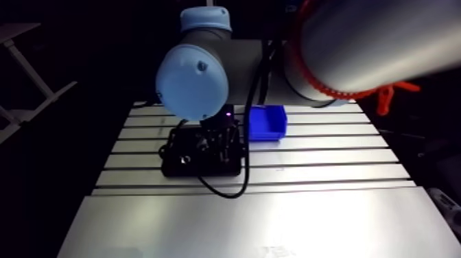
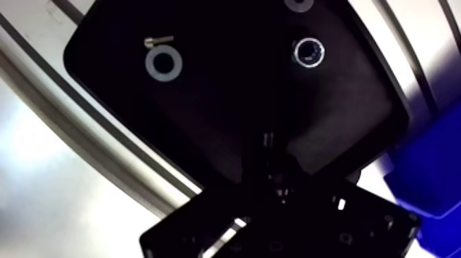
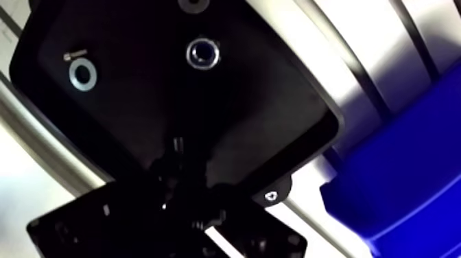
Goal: Pick up the M10 bolt from the tray and put it into the blue bin.
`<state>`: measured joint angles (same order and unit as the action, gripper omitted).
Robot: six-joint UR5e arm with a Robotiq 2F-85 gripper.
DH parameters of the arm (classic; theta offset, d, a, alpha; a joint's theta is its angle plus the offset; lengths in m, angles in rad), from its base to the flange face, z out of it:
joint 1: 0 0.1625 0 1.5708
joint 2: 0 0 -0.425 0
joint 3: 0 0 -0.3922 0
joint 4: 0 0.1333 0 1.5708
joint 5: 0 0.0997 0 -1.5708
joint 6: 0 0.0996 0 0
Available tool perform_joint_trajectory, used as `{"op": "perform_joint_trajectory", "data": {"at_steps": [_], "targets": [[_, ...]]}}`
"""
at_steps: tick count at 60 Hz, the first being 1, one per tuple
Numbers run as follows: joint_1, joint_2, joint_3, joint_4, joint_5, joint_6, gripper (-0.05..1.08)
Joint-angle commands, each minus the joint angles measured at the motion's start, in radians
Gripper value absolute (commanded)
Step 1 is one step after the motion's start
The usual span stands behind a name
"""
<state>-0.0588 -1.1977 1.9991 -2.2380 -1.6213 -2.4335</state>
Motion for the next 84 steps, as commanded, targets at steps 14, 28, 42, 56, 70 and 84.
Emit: {"op": "perform_joint_trajectory", "data": {"at_steps": [14, 28, 42, 56, 70, 84], "targets": [[-0.002, -0.014, -0.028, 0.011, 0.002, -0.005, 1.04], [0.004, -0.089, -0.065, 0.134, 0.003, -0.007, 1.05], [-0.008, -0.146, -0.153, 0.286, 0.069, -0.111, 1.03], [-0.042, -0.172, -0.241, 0.328, 0.124, -0.398, 1.04], [-0.074, -0.179, -0.314, 0.382, 0.042, -0.871, 1.03], [-0.134, -0.175, -0.330, 0.389, 0.031, -0.960, 1.03]]}}
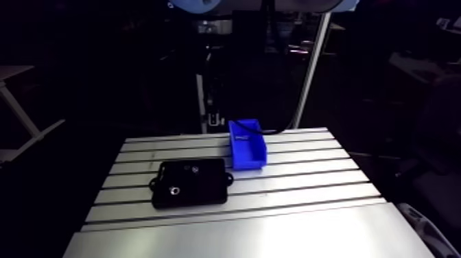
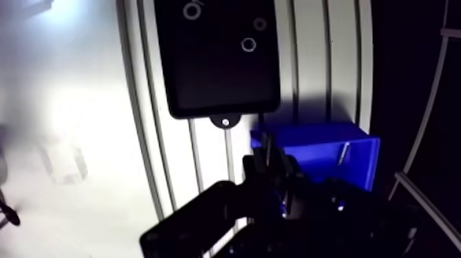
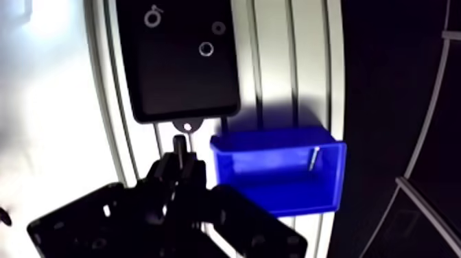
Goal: Pick up the M10 bolt from the tray and put it into the blue bin.
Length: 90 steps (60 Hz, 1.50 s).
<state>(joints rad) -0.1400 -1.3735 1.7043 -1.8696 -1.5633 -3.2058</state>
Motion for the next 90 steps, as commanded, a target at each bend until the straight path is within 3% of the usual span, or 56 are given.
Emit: {"op": "perform_joint_trajectory", "data": {"at_steps": [1, 53, 63, 90], "targets": [[-0.057, 0.007, -0.039, 0.017, -0.025, -0.190, 1.03], [-0.084, 0.264, -0.094, -0.174, -0.039, -0.178, 1.02], [-0.084, 0.298, -0.097, -0.202, -0.046, -0.178, 1.02], [-0.108, 0.355, -0.102, -0.216, -0.047, -0.179, 1.01]]}}
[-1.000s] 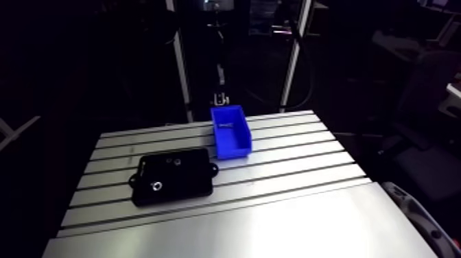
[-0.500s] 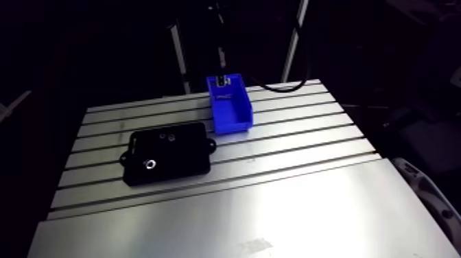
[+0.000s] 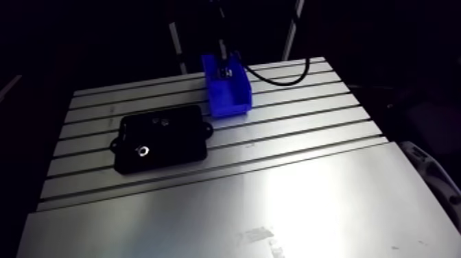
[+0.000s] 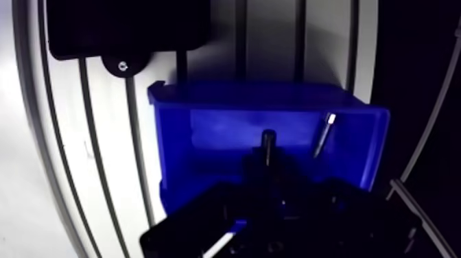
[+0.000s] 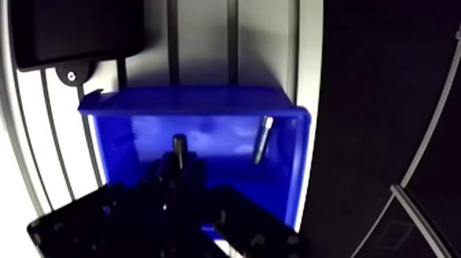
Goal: Pick up the M10 bolt from the tray and put it into the blue bin.
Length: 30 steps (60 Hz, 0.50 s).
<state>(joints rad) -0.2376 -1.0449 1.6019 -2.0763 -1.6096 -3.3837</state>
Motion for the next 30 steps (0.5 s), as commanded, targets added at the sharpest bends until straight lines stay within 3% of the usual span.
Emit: {"op": "perform_joint_trajectory", "data": {"at_steps": [1, 16, 18, 20, 30], "targets": [[-0.011, 0.026, 0.000, -0.009, 0.000, -0.001, 1.01], [-0.016, 0.042, 0.008, -0.017, 0.001, -0.001, 1.00], [-0.017, 0.044, 0.008, -0.017, 0.001, -0.001, 0.96], [-0.018, 0.045, 0.008, -0.017, 0.003, 0.000, 0.85], [-0.019, 0.046, 0.020, -0.050, 0.004, -0.001, 0.69]]}}
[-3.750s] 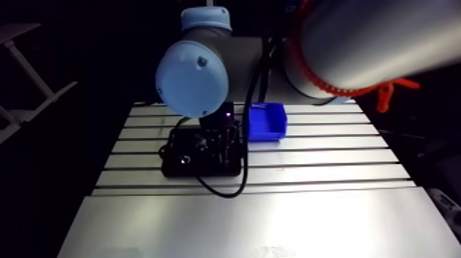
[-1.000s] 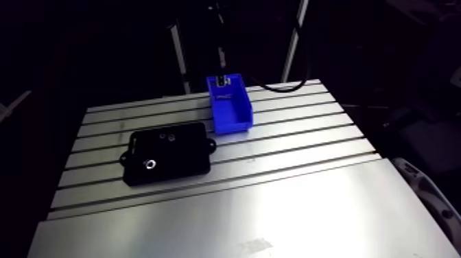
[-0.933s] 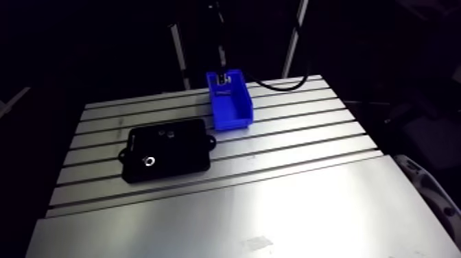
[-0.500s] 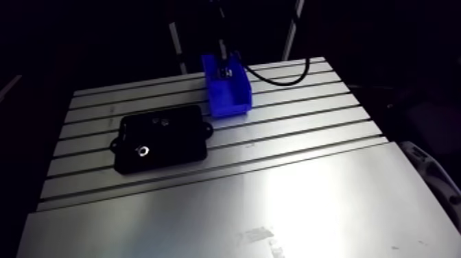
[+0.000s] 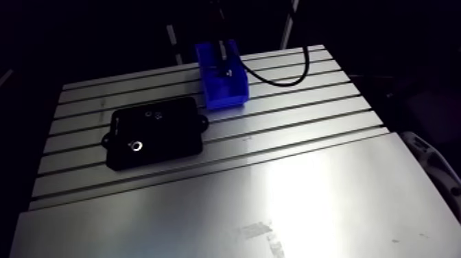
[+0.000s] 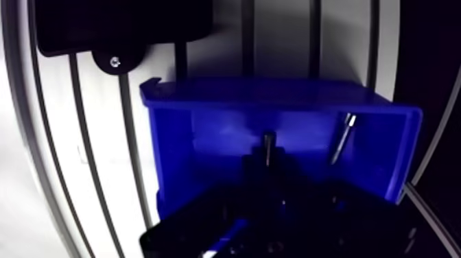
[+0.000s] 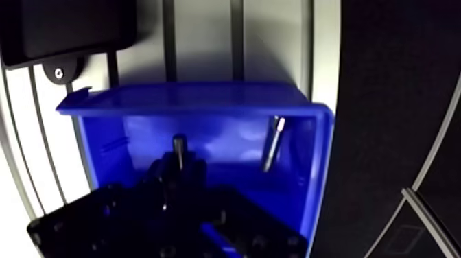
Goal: Pick up the M10 bolt from the tray and put it into the blue bin.
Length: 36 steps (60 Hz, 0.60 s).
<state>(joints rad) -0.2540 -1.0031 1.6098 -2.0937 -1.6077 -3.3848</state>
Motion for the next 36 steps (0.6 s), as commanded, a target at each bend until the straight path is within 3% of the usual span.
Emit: {"op": "perform_joint_trajectory", "data": {"at_steps": [1, 3, 4, 5, 6, 7, 9, 24, 36], "targets": [[-0.002, 0.004, 0.012, -0.032, 0.002, 0.000, 0.69], [-0.002, 0.004, 0.018, -0.047, 0.004, 0.001, 0.62], [-0.004, 0.004, 0.028, -0.063, 0.005, 0.001, 0.53], [-0.004, 0.004, 0.028, -0.063, 0.005, 0.001, 0.53], [-0.002, 0.003, 0.033, -0.074, 0.004, -0.001, 0.39], [-0.002, 0.003, 0.033, -0.074, 0.004, -0.001, 0.39], [0.002, 0.002, 0.046, -0.090, -0.002, -0.002, 0.01], [0.002, -0.012, 0.060, -0.092, 0.005, -0.005, 0.00], [0.001, -0.092, 0.034, -0.001, 0.011, -0.002, 0.00]]}}
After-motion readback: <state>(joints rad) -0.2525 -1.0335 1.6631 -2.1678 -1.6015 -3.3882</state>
